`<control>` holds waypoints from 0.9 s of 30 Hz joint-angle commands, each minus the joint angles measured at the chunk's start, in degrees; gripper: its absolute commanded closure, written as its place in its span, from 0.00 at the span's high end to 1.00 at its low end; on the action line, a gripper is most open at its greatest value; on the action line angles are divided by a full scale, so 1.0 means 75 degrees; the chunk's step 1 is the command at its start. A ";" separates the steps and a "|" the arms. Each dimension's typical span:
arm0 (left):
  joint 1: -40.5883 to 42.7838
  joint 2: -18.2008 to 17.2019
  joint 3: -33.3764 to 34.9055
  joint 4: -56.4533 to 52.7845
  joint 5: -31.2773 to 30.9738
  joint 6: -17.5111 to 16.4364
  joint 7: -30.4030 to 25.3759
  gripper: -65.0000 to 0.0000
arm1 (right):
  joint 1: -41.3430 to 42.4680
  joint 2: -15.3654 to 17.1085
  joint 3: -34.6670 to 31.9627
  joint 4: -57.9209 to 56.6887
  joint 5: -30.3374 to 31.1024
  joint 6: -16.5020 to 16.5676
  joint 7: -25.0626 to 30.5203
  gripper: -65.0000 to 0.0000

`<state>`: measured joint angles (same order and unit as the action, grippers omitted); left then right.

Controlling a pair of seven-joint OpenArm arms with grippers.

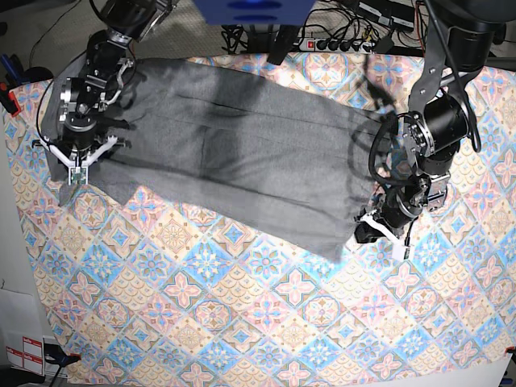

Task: Fold the T-shirt properly
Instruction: 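Lift the hem and fold it toward the collar with both grippers, then drag the folded shirt with the left gripper toward the right gripper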

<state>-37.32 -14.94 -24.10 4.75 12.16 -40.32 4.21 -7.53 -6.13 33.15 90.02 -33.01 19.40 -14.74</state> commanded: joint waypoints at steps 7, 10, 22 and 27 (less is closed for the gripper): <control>-0.0527 0.0216 0.0007 0.0075 0.0271 0.0042 0.0031 0.13 | 0.0096 0.0003 0.0005 0.0159 0.0024 -0.0107 0.0190 0.03; -0.0750 0.0298 0.0007 0.0075 0.0248 0.0042 0.0031 0.15 | 0.0096 0.0003 0.0005 0.0159 0.0024 -0.0107 0.0190 0.03; -0.0176 0.1412 0.0019 0.2244 0.0412 0.0042 0.0019 0.75 | 0.0084 0.0003 0.0029 0.0112 -0.0011 -0.0107 0.0155 0.03; -0.0094 0.1623 0.0394 0.1951 0.1010 0.0042 0.0008 0.88 | -0.0115 0.0003 0.0017 0.0182 -0.0011 -0.0107 0.0166 0.03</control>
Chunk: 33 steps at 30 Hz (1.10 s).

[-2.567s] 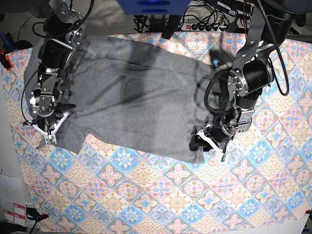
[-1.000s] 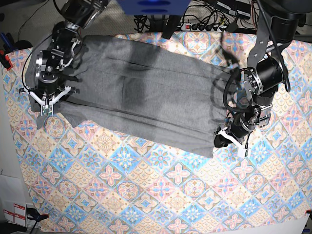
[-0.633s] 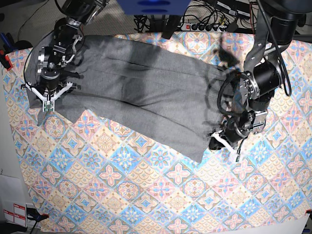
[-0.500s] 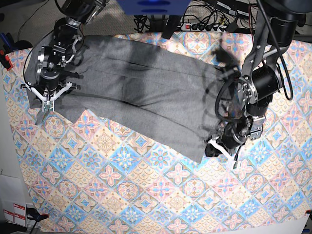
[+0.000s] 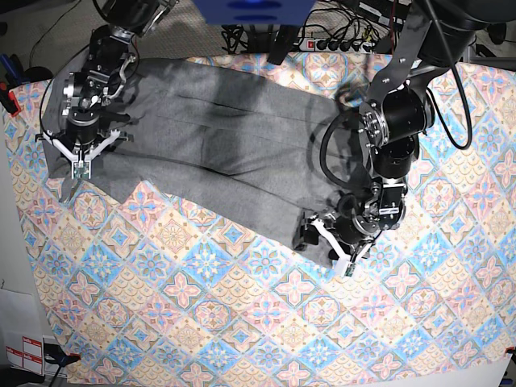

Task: Fold the T-shirt properly
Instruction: 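Drag the folded shirt with the left gripper toward the right gripper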

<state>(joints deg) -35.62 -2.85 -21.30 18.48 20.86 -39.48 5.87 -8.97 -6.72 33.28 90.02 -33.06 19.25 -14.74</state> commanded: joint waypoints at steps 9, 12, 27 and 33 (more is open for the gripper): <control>-0.0333 -0.0282 -0.0038 -0.0958 -0.0174 -0.0069 -0.1281 0.88 | 0.0077 0.0093 0.0000 0.0182 -0.0005 -0.0087 0.0166 0.03; -0.0321 -0.0329 -0.0038 -0.0993 -0.0162 -0.0069 -0.1281 0.88 | 0.0077 0.0093 -0.0012 0.0182 -0.0005 -0.0087 0.0166 0.03; -0.0122 -0.0399 0.0689 -0.1532 0.0284 -0.0069 -0.1245 0.30 | 0.0112 0.0093 -0.0024 0.0182 -0.0017 -0.0087 0.0166 0.03; 0.0043 -0.0376 0.0712 -0.1485 0.0295 -0.0069 -0.1245 0.04 | 0.0089 0.0093 0.0000 0.0182 -0.0017 -0.0087 0.0166 0.03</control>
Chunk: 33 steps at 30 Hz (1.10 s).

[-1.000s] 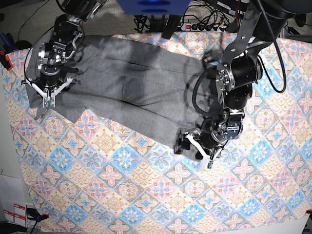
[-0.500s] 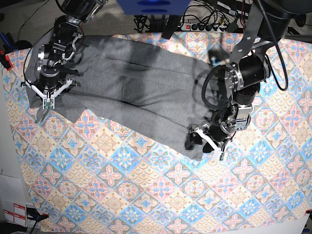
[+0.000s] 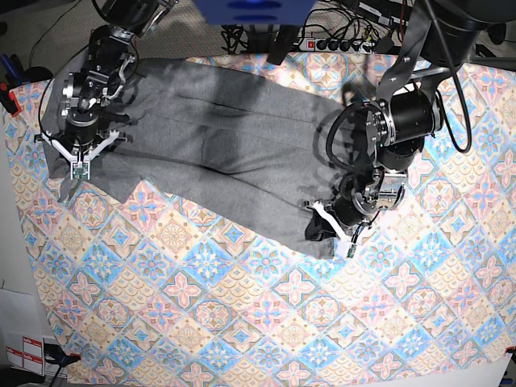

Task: Fold the T-shirt properly
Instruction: 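Drag the folded shirt with the left gripper toward the right gripper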

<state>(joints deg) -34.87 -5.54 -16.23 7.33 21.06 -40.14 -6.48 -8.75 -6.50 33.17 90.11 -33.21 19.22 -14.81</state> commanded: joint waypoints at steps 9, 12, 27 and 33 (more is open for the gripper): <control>0.0201 -0.0111 0.0025 0.0024 0.0210 0.0019 0.0354 0.13 | 0.0048 0.0064 0.0038 0.0264 0.0003 -0.0084 0.0175 0.03; 0.0272 -0.0146 -0.0011 0.0024 0.0199 0.0019 0.0354 0.16 | 0.0048 0.0064 0.0038 0.0405 0.0003 -0.0084 0.0163 0.03; 0.0635 -0.0381 -0.0022 0.0024 0.0714 0.0019 0.0319 0.00 | 0.0048 0.0052 0.0026 0.0440 0.0003 -0.0084 0.0163 0.03; 0.0682 -0.0463 -0.0022 0.0423 -0.0434 0.0019 -0.0138 0.00 | 0.0048 0.0052 0.0014 0.0405 0.0015 -0.0084 0.0163 0.03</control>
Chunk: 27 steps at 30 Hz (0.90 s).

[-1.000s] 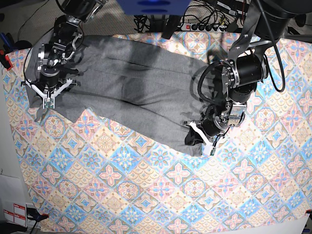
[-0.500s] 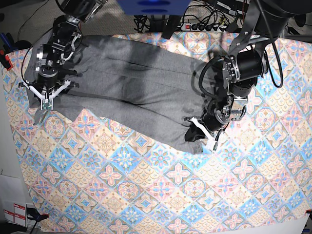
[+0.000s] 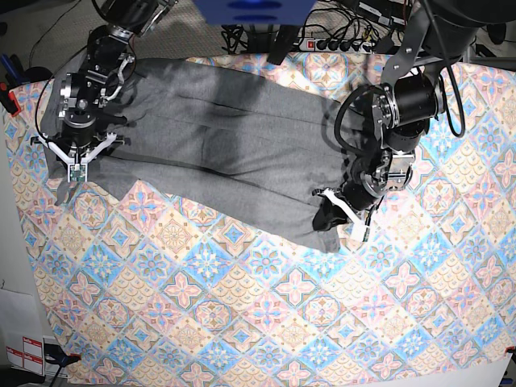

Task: Fold the T-shirt properly
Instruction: 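Drag the folded shirt with the left gripper toward the right gripper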

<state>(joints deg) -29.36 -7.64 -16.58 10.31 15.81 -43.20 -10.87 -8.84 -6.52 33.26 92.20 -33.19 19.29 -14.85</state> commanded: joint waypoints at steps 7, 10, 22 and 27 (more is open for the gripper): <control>-0.0041 -0.0300 0.0036 0.0824 -0.0473 0.0427 0.1104 0.00 | 0.0059 0.0055 0.0003 0.0114 0.0012 -0.0093 0.0169 0.03; 0.0264 -0.0288 0.0036 0.1515 -0.0579 0.0427 0.1338 0.00 | 0.0059 0.0055 0.0003 0.0102 0.0012 -0.0093 0.0169 0.03; 0.1893 -0.0007 0.0083 0.7411 -0.0649 0.0427 0.4585 0.00 | 0.0095 -0.0226 -0.0009 -0.0238 0.0012 -0.0093 0.0169 0.03; 0.2034 -0.0007 0.0083 0.7880 -0.0649 0.0427 0.5300 0.00 | 0.0083 -0.0261 -0.0009 -0.0226 0.0012 -0.0093 0.0169 0.03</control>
<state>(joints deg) -13.08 -7.49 -15.94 68.14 11.97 -39.86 30.15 -8.64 -8.86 33.17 89.19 -33.19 19.20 -14.83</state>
